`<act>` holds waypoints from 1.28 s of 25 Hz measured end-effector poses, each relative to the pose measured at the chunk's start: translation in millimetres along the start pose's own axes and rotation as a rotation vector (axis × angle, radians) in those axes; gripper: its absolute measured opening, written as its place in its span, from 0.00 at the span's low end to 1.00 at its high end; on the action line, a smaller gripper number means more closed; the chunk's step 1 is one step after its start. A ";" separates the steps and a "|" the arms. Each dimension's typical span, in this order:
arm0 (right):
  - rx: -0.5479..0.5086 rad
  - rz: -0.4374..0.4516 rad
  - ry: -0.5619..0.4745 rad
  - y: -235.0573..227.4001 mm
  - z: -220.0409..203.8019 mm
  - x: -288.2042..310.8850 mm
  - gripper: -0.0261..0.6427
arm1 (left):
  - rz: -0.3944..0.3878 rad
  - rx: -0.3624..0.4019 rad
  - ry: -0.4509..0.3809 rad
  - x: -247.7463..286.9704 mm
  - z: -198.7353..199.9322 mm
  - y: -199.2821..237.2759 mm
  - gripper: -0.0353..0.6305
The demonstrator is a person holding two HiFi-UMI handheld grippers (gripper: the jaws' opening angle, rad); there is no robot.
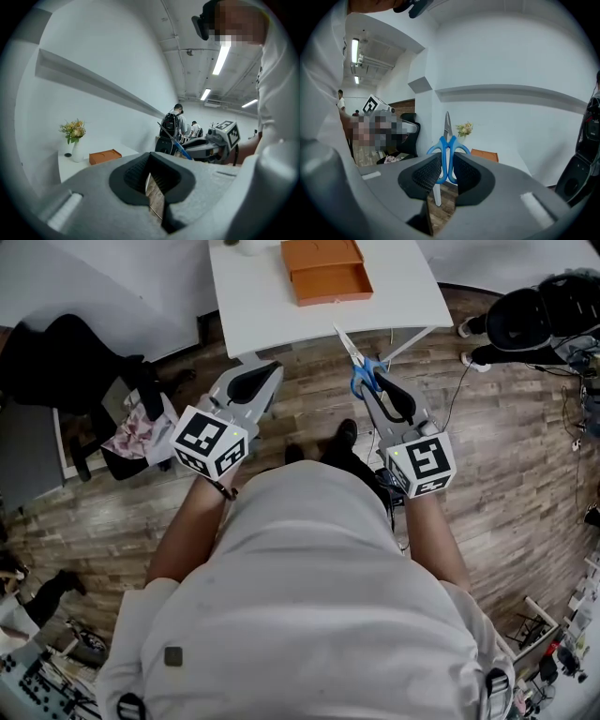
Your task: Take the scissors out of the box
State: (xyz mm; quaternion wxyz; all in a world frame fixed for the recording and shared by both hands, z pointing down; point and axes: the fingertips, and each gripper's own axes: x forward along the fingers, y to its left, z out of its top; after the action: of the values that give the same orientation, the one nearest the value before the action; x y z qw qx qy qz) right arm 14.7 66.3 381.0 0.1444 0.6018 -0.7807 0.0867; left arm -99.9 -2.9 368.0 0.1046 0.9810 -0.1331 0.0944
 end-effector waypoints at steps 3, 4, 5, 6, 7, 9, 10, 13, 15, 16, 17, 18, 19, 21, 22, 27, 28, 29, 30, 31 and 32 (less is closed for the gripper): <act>0.004 -0.007 -0.002 13.2 -2.5 -8.1 0.18 | -0.009 0.001 -0.005 -10.7 -3.5 -6.0 0.06; 0.005 -0.010 -0.002 17.1 -3.5 -10.4 0.18 | -0.012 0.000 -0.007 -13.8 -4.6 -7.6 0.06; 0.008 -0.013 -0.004 20.5 -4.1 -12.5 0.18 | -0.014 -0.001 -0.008 -16.5 -5.5 -8.9 0.06; 0.012 -0.015 -0.007 23.5 -4.2 -14.3 0.18 | -0.016 -0.001 -0.009 -18.9 -6.1 -9.8 0.06; 0.015 -0.017 -0.010 26.4 -4.2 -15.8 0.19 | -0.018 -0.002 -0.010 -21.0 -6.6 -10.6 0.06; 0.018 -0.018 -0.014 32.3 -4.7 -18.9 0.19 | -0.020 -0.003 -0.012 -24.8 -7.7 -12.5 0.06; 0.018 -0.019 -0.016 35.0 -5.1 -20.4 0.19 | -0.021 -0.004 -0.013 -26.2 -8.2 -13.4 0.06; 0.018 -0.022 -0.023 40.7 -4.7 -24.0 0.19 | -0.026 -0.005 -0.014 -28.8 -9.0 -15.8 0.06; 0.016 -0.024 -0.030 42.8 -3.9 -25.6 0.19 | -0.027 -0.004 -0.014 -30.2 -8.9 -17.4 0.06; 0.014 -0.024 -0.032 43.6 -3.5 -26.1 0.19 | -0.027 -0.004 -0.015 -30.7 -8.8 -17.8 0.06; 0.012 -0.023 -0.033 44.4 -3.0 -26.1 0.19 | -0.027 -0.005 -0.016 -31.2 -8.8 -17.6 0.06; 0.010 -0.022 -0.035 45.2 -2.4 -25.9 0.19 | -0.026 -0.006 -0.018 -31.6 -8.8 -17.1 0.06; 0.008 -0.020 -0.037 45.8 -1.7 -25.5 0.19 | -0.024 -0.006 -0.019 -31.9 -8.9 -16.3 0.06; 0.007 -0.020 -0.039 46.3 -0.8 -25.0 0.19 | -0.024 -0.006 -0.020 -32.3 -8.9 -15.5 0.06; 0.008 -0.020 -0.039 46.2 -0.6 -25.0 0.19 | -0.025 -0.006 -0.021 -32.1 -8.7 -15.6 0.06; 0.009 -0.019 -0.032 45.9 -0.1 -24.8 0.19 | -0.034 -0.007 -0.022 -29.4 -7.4 -17.2 0.06; 0.010 -0.020 -0.030 45.9 -0.7 -24.6 0.19 | -0.036 -0.008 -0.021 -29.0 -8.0 -17.4 0.06; 0.011 -0.021 -0.028 45.8 -1.5 -24.6 0.19 | -0.038 -0.009 -0.021 -28.5 -8.8 -17.8 0.06; 0.013 -0.023 -0.027 45.3 -2.3 -24.9 0.19 | -0.041 -0.010 -0.020 -27.7 -9.4 -18.2 0.06; 0.013 -0.025 -0.026 44.8 -2.7 -25.1 0.19 | -0.044 -0.011 -0.020 -26.9 -9.7 -18.7 0.06; 0.014 -0.026 -0.026 44.3 -2.8 -25.4 0.19 | -0.046 -0.010 -0.020 -26.1 -9.7 -19.0 0.06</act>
State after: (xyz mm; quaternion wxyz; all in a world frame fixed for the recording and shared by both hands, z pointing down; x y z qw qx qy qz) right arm -21.8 101.9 377.0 0.1315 0.6141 -0.7739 0.0824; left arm -120.8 23.6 368.4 0.1105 0.9842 -0.1118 0.0813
